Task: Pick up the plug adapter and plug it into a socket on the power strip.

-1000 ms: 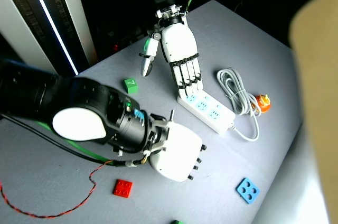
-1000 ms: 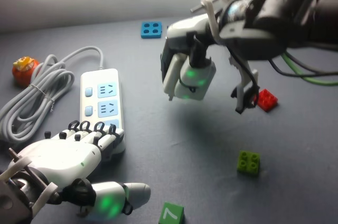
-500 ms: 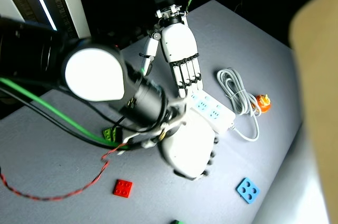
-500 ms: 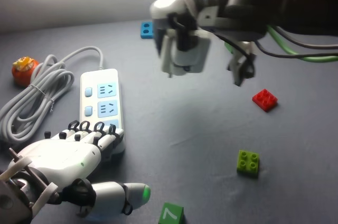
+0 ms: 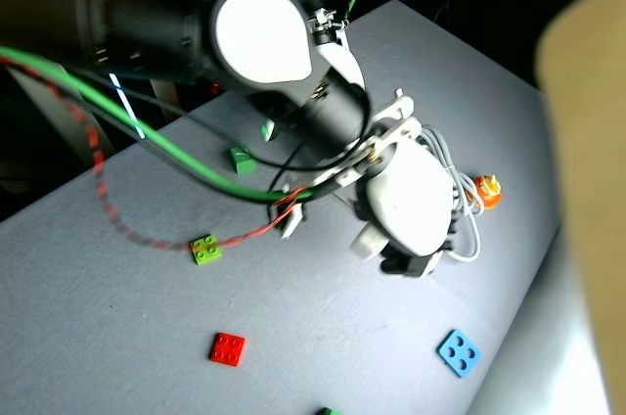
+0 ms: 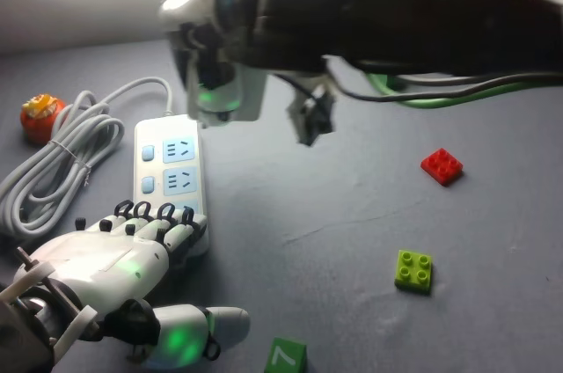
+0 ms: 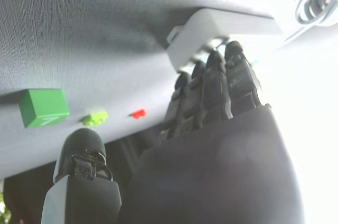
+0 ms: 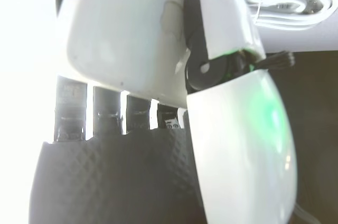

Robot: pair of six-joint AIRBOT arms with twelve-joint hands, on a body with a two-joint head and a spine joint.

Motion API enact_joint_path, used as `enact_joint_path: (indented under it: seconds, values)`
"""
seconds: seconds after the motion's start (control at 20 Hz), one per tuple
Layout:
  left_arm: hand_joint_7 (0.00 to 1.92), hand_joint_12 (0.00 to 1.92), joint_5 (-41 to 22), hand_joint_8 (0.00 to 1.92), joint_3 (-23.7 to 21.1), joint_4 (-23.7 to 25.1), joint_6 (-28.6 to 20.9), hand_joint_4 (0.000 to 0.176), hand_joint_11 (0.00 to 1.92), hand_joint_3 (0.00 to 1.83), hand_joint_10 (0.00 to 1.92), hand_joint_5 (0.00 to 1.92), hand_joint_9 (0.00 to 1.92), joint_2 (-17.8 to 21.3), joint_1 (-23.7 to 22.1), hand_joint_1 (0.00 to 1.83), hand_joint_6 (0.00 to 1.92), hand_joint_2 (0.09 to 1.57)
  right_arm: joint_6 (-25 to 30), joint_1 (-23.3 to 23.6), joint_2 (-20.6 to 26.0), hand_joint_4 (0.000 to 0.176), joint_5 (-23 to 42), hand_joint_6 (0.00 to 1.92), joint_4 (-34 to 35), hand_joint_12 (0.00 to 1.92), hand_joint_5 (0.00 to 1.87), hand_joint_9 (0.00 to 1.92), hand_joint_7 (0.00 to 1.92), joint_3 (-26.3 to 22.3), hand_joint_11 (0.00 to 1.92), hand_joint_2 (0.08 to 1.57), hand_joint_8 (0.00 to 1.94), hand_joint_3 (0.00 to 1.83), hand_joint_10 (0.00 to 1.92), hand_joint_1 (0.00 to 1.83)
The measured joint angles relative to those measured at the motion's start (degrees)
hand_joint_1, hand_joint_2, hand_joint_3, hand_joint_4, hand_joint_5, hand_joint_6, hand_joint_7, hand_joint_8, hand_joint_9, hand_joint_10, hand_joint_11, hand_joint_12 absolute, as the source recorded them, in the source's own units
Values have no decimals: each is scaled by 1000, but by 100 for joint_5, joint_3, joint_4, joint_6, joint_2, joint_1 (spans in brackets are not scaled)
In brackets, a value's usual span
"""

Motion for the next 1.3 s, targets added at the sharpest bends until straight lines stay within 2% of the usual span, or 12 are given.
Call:
enact_joint_path:
  seconds: [0.2,0.35,0.45,0.6,0.85,1.15,1.3]
  values:
    - [0,9,22,0,0,0,15,0,11,0,0,0,0,0,0,0,0,1134,114,-109,-348,0,122,916,-50,940,939,949,1075,308,771,1093,856,0,1126,1382]
    - [0,11,24,0,0,-4,22,0,14,0,0,0,0,-2,-13,0,0,1134,407,-243,-424,0,120,928,-236,944,914,928,1070,337,751,1099,897,1,1141,1380]
    - [1,15,-13,0,0,-28,31,0,20,0,0,0,0,-55,-31,0,0,1137,634,-310,-514,0,118,910,-820,965,926,930,1087,341,754,1095,877,0,1130,1381]
    - [10,20,-22,4,0,-31,33,0,26,0,2,0,4,-66,-31,0,0,1138,765,-317,-603,0,133,909,-1193,941,934,950,1100,352,774,1089,828,0,1117,1383]
    - [6,14,-55,1,0,-35,35,0,4,1,0,0,0,-94,-42,0,0,1140,708,-354,-909,0,-79,917,-1294,936,929,948,1098,525,771,1091,832,0,1119,1383]
    - [14,17,-66,4,0,-55,35,0,9,0,2,0,6,-103,-72,0,0,1138,758,-350,-1034,0,-498,918,-1322,938,922,955,1095,581,784,1091,841,0,1110,1383]
    - [25,26,-74,5,0,-70,35,0,21,0,5,0,19,-109,-81,0,0,1134,820,-350,-1051,0,-605,896,-1311,866,940,991,1129,699,844,1078,765,0,1065,1387]
